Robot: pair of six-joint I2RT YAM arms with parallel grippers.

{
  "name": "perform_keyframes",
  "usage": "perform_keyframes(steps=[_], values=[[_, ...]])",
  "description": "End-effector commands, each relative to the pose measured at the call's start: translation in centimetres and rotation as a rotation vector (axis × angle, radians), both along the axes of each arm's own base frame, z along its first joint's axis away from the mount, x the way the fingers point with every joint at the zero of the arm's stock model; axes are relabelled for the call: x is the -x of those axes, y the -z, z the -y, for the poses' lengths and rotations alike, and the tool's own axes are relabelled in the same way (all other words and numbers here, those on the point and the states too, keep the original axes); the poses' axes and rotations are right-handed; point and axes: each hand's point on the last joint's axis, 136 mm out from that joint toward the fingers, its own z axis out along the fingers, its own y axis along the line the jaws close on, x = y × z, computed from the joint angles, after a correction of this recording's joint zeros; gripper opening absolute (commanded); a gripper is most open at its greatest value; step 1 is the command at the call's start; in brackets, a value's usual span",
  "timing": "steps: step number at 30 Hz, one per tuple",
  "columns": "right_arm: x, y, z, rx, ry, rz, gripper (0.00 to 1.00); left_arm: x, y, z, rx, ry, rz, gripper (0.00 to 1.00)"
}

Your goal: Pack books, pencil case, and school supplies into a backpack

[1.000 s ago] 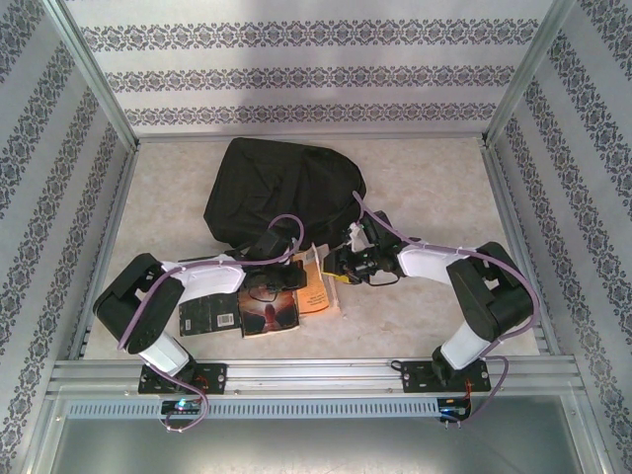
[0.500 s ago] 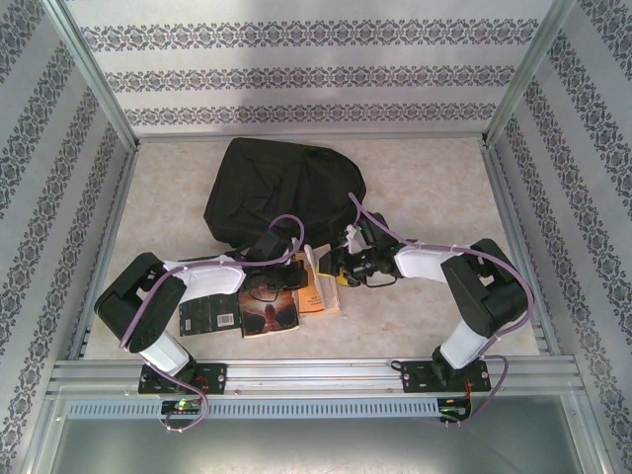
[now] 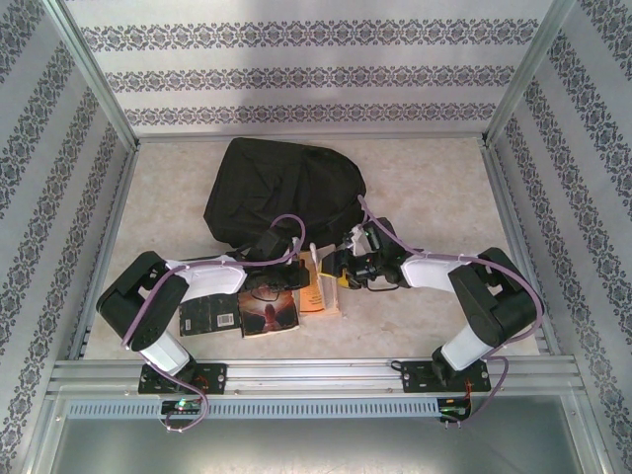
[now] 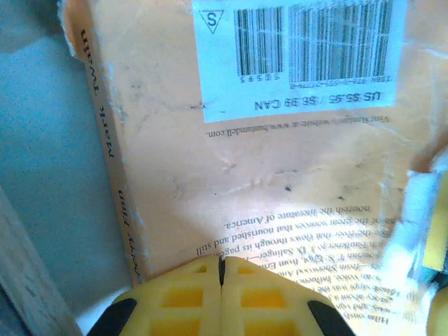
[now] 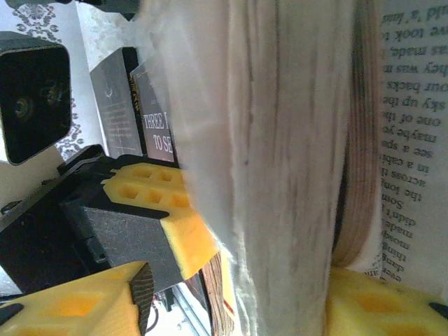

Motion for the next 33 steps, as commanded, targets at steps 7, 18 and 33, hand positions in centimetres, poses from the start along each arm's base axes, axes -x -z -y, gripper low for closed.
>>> perform_keyframes(steps=[7,18,33], values=[[1.0,-2.1,-1.2,-0.089,-0.051,0.041,0.59,1.9,3.9,-1.7,-0.096,-0.021,-0.101,0.0],[0.6,3.5,1.8,0.235,-0.011,0.007,0.24,1.6,1.3,-1.4,-0.05,-0.029,-0.06,0.0],[0.3,-10.8,2.6,0.007,0.01,0.325,0.01,-0.5,-12.2,-3.4,0.115,-0.053,0.121,0.8]])
